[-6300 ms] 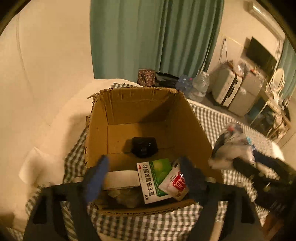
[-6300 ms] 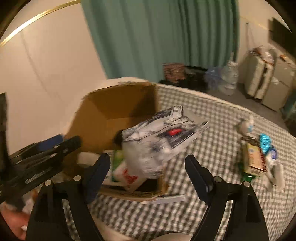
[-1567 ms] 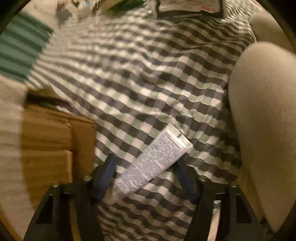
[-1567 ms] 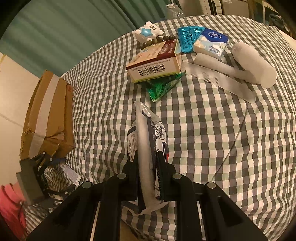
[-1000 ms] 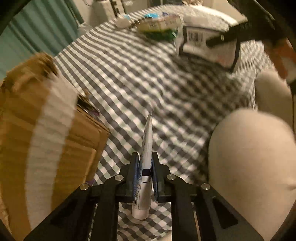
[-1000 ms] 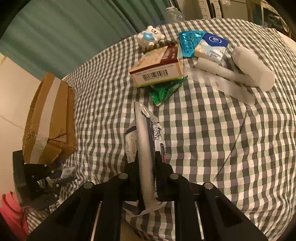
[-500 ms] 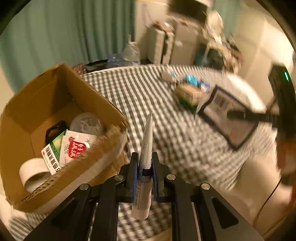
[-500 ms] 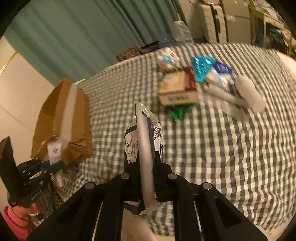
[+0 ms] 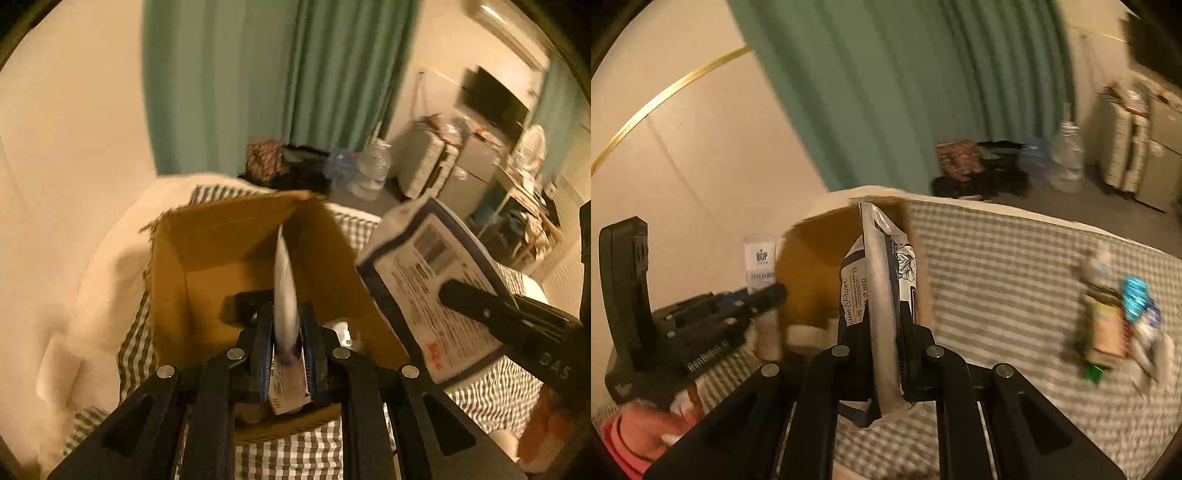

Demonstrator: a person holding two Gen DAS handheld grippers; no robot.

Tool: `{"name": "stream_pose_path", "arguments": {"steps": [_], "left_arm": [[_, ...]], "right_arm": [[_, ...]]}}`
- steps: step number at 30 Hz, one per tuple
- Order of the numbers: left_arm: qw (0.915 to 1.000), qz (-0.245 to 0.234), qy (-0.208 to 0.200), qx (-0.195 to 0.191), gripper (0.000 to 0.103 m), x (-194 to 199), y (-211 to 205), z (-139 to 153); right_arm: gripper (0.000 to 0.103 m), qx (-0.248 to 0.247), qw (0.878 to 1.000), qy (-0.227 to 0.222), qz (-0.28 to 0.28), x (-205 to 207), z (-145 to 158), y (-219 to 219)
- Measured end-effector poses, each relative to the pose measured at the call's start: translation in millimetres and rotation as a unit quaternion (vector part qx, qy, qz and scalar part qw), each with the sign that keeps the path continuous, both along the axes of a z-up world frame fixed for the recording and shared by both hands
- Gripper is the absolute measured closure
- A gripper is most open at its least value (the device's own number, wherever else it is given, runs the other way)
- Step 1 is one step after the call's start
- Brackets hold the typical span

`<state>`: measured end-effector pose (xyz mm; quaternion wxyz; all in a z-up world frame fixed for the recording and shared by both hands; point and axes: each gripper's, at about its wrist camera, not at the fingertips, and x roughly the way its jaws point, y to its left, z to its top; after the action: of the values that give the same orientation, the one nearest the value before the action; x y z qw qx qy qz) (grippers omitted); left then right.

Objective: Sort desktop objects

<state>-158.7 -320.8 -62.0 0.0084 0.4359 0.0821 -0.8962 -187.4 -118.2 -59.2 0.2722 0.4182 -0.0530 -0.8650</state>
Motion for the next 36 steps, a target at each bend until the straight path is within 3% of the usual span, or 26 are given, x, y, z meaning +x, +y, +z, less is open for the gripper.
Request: {"name": "stream_pose_path", "arguments": {"steps": [1, 2, 3, 4, 5, 9, 13, 17, 24, 27, 30, 36], "left_arm": [[0.9999, 0.005, -0.015, 0.001, 0.07, -6, -6, -3], [0.9997, 0.009, -0.023, -0.001, 0.056, -8, -8, -4], [0.9992, 0.018, -0.035, -0.009, 0.02, -12, -11, -5], [0.9986, 0.029, -0.039, -0.019, 0.004, -14, -12, -7], [0.9982, 0.041, -0.034, -0.03, 0.004, -13, -12, -8], [0.9977, 0.036, -0.04, -0.042, 0.003, -10, 7, -21], [0.9972, 0.005, -0.068, -0.031, 0.003, -20, 61, -43], [0.997, -0.017, -0.074, 0.014, 0.003, -26, 125, -51], [0.993, -0.091, -0.067, -0.034, 0.003, -20, 261, -72], [0.9917, -0.103, -0.072, -0.027, 0.003, -15, 295, -88], [0.9917, -0.1, -0.074, -0.034, 0.003, -18, 320, -101], [0.9916, -0.086, -0.094, -0.022, 0.003, -53, 357, -122]], "right_arm": [[0.093, 0.007, 1.0, 0.001, -0.004, -6, -1, -11], [0.083, 0.016, 1.0, 0.005, -0.012, -12, -2, -20], [0.049, 0.03, 0.999, 0.007, -0.017, -18, -1, -27], [0.029, 0.047, 0.998, 0.015, -0.027, -22, 0, -31], [0.013, 0.052, 0.998, 0.03, -0.037, -22, 3, -30], [0.013, 0.008, 0.996, 0.061, -0.063, -14, 13, 4], [0.013, -0.014, 0.99, 0.061, -0.126, 1, -1, 67], [0.013, 0.009, 0.978, 0.044, -0.205, 23, -34, 141], [0.013, 0.048, 0.95, 0.005, -0.308, 63, -94, 256], [0.013, 0.063, 0.943, -0.022, -0.327, 68, -117, 296], [0.013, 0.036, 0.936, -0.036, -0.347, 74, -132, 332], [0.013, 0.011, 0.93, -0.037, -0.365, 68, -140, 381]]}}
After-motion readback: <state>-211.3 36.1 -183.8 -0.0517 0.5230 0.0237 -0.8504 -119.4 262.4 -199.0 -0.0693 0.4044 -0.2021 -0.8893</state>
